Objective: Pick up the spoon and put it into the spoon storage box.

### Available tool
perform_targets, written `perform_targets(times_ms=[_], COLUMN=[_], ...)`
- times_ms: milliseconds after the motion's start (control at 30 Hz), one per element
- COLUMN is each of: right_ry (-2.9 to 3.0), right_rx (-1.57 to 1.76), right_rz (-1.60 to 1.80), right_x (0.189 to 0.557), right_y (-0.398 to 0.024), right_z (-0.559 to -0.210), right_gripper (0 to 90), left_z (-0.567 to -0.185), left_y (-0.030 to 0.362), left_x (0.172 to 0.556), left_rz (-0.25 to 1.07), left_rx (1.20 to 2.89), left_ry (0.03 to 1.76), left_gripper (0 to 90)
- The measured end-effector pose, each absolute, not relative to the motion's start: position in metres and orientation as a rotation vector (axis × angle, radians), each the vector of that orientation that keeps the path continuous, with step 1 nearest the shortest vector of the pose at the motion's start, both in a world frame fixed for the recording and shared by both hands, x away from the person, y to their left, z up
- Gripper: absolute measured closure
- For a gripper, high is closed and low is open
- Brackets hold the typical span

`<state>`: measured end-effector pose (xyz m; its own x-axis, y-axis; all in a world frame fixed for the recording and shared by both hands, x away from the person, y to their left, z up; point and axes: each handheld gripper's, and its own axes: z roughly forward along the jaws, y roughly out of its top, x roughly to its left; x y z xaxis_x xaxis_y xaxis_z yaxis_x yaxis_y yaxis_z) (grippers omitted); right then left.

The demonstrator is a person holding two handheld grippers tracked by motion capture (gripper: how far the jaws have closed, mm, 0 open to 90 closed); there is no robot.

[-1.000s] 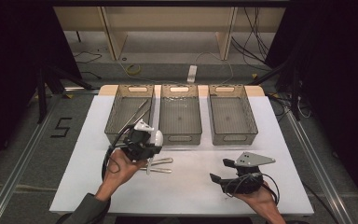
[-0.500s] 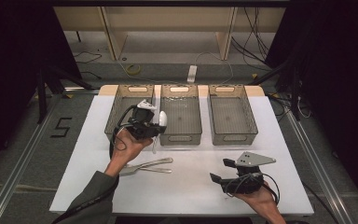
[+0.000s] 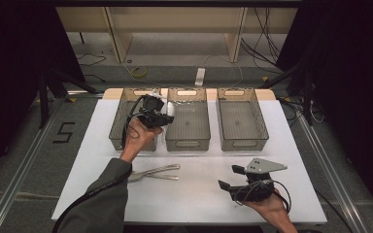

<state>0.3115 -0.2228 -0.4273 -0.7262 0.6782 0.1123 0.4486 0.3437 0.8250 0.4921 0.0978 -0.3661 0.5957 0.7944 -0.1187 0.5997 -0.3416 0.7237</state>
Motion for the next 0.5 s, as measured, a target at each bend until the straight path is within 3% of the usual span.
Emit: perform_targets(times_ms=[500], right_ry=[2.364], right_rx=[1.002], right_rz=[1.322], right_x=[0.311], right_y=[-0.223], right_z=[-0.427], right_gripper=[27.1], left_z=[-0.376], left_y=[0.084], left_x=[0.525], left_rz=[0.325], left_rx=[2.054], left_ry=[1.137], left_gripper=[81.5])
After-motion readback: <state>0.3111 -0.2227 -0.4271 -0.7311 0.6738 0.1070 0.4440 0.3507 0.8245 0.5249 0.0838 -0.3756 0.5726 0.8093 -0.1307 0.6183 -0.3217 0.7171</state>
